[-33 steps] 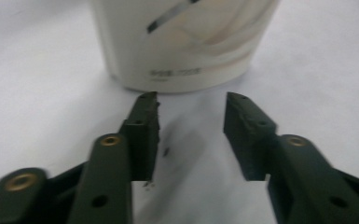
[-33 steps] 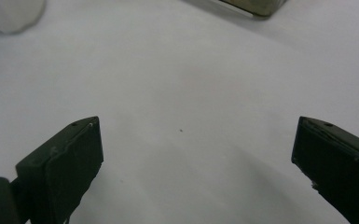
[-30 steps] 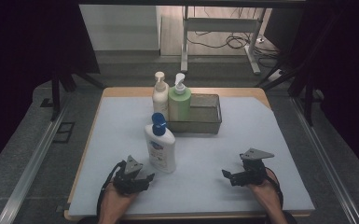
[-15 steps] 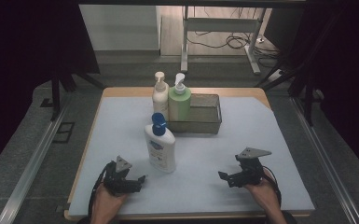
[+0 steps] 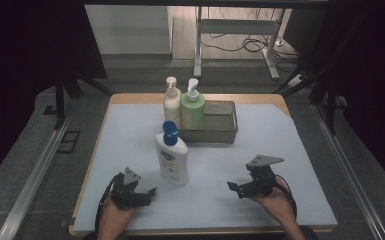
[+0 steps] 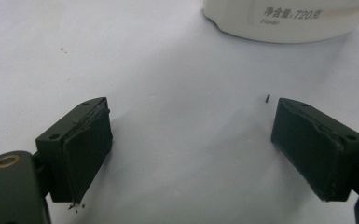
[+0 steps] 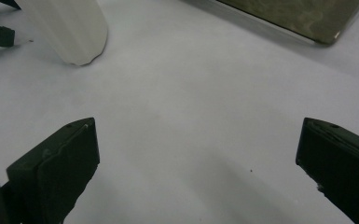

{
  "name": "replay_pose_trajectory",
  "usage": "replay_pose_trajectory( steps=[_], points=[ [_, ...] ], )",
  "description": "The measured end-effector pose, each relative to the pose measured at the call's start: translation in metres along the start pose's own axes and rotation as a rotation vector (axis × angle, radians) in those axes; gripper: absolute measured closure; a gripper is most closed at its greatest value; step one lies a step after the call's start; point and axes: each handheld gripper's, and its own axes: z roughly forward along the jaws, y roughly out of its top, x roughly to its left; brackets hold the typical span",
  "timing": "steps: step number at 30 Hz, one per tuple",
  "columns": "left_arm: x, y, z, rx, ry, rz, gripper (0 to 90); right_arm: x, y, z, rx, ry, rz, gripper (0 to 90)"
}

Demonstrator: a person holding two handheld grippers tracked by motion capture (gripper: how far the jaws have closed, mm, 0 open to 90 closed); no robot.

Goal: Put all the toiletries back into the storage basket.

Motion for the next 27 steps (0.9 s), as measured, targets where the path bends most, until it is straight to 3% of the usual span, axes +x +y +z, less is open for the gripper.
replay_pose_trajectory(
  steps=[9, 17, 19, 27],
  points=[
    [0.000, 0.000, 0.000, 0.000, 0.001, 0.000, 12.3, 0.012, 0.017, 0.004, -0.007, 0.026, -0.044, 0.0],
    [0.000, 0.000, 0.000, -0.003, 0.002, -0.002, 12.4, 0.028, 0.038, 0.012, -0.013, 0.080, -0.055, 0.0],
    [0.000, 0.000, 0.000, 0.000, 0.002, 0.003, 12.4, 0.035, 0.047, 0.015, -0.020, 0.099, -0.079, 0.0],
    [0.000, 0.000, 0.000, -0.002, 0.003, 0.000, 12.4, 0.051, 0.063, 0.017, -0.041, 0.105, -0.116, 1.1]
  ],
)
